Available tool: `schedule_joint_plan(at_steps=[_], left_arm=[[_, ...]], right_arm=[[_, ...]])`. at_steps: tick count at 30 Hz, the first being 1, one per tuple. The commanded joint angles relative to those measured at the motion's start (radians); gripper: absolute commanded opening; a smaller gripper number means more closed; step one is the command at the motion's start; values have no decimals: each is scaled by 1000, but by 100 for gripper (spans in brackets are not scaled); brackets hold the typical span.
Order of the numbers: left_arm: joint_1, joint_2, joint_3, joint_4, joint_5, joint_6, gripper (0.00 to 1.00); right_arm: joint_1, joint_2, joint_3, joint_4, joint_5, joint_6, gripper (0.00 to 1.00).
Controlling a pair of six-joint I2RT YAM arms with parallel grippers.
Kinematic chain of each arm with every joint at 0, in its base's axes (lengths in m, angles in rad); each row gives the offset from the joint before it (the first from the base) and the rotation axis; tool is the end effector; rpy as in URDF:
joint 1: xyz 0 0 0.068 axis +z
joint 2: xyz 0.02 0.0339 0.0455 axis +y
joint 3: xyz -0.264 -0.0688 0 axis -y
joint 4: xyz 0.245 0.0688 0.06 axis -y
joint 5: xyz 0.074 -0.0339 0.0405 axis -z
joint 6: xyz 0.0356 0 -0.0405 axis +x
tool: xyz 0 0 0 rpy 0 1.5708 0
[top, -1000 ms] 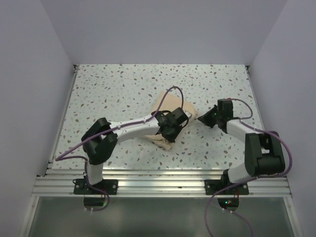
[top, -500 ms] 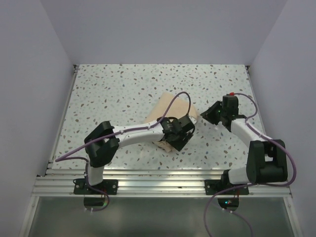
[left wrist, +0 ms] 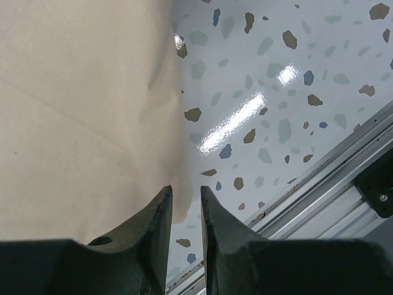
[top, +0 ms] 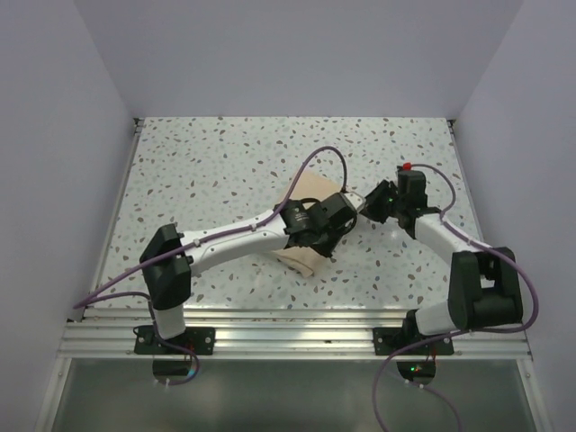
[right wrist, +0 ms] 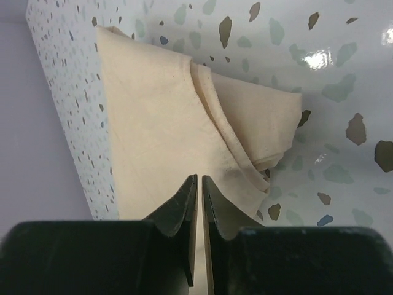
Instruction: Prepare the surgical pack
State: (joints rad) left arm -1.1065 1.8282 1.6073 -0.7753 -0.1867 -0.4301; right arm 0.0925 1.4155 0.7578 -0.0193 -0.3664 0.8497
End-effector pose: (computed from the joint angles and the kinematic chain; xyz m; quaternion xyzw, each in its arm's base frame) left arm 0.1844 -0.3535 0.2822 0.2919 0.9095 -0.1318 0.2650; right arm 0.2909 0.0398 0.2049 0.2546 0.8530 0.3393 0.3041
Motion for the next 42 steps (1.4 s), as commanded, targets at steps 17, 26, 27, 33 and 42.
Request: schedule_joint_plan(at_steps=[17,26,27,33,42], left_arm=[[-18,-38,-370,236,69,-38,25],[-23,-127,-207,137,10,-29,32],[-21,-133,-189,127,10,-29,36],[14,-268,-181,116,-2,-51,69],[181,-597,-383,212,1,-144,100]], right_arm=[[12,197,126,-19,38,-37,3],[10,93,195,-113,35,-78,22],[10,77,201,-123,35,-92,30],[10,-101,203,-261,66,-195,74],[13,-485,143,-574,276,-356,83]])
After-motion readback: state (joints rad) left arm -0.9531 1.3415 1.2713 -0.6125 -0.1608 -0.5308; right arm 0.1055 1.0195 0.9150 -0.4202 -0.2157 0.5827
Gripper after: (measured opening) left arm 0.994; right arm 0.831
